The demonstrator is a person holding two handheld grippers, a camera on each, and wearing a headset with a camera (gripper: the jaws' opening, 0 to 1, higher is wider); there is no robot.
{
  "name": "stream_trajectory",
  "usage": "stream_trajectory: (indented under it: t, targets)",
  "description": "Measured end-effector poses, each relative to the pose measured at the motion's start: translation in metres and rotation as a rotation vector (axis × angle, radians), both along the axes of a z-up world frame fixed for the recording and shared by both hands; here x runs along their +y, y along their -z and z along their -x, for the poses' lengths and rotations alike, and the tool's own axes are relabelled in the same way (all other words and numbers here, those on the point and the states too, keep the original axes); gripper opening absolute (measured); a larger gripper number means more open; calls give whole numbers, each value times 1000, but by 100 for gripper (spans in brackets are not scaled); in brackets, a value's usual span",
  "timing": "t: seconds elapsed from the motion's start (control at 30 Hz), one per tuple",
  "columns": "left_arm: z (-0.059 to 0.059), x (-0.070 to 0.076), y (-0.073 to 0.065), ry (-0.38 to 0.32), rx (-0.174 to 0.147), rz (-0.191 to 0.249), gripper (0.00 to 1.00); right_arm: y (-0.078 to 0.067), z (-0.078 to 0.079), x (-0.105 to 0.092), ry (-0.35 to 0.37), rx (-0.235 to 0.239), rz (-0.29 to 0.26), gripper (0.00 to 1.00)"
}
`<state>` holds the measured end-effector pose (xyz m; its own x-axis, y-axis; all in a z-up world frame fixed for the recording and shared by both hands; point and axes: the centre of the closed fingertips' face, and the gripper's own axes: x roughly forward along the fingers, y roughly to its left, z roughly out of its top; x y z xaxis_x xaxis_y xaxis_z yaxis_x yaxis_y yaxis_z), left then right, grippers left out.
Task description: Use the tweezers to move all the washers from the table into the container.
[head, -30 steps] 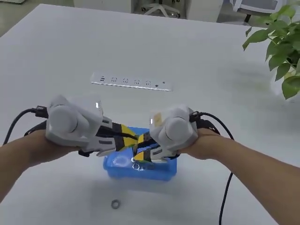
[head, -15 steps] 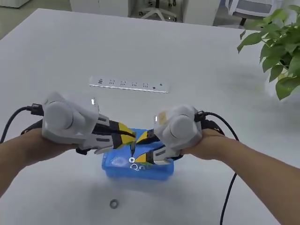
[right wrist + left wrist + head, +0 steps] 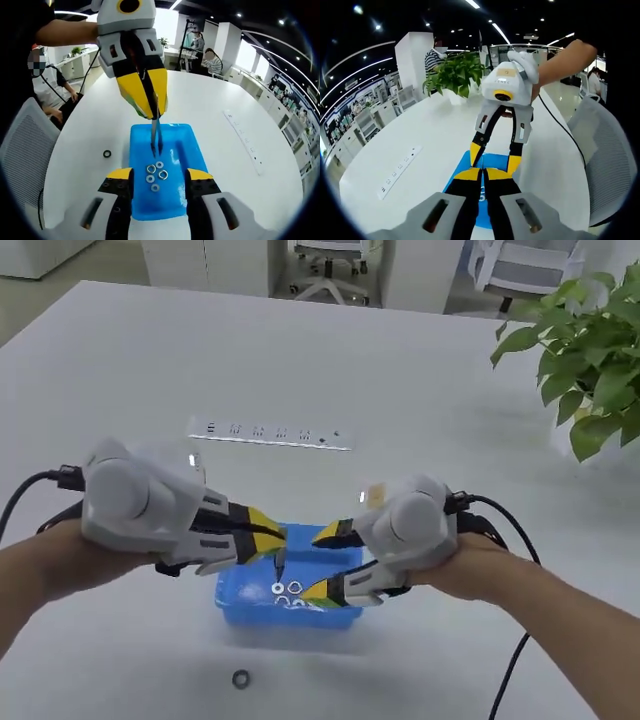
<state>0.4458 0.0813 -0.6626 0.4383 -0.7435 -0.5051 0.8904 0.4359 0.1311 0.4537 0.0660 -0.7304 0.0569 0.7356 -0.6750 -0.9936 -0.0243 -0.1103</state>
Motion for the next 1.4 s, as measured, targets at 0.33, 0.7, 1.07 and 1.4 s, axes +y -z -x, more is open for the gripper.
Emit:
stream_trajectory:
  t: [0.33, 0.7, 1.07, 1.4]
  targets:
    - [17, -2, -11, 0, -3, -2, 6, -9, 11, -19, 91, 3, -27, 54]
    - [34, -2, -20, -11, -5, -2, 6, -13, 20, -37, 173, -8, -49, 70]
    - [53, 0, -19, -14, 5, -3, 6, -13, 30, -50, 249, 8, -69, 85]
    - [66, 4, -16, -24, 10, -2, 6, -10, 42, -60, 289, 23, -68, 94]
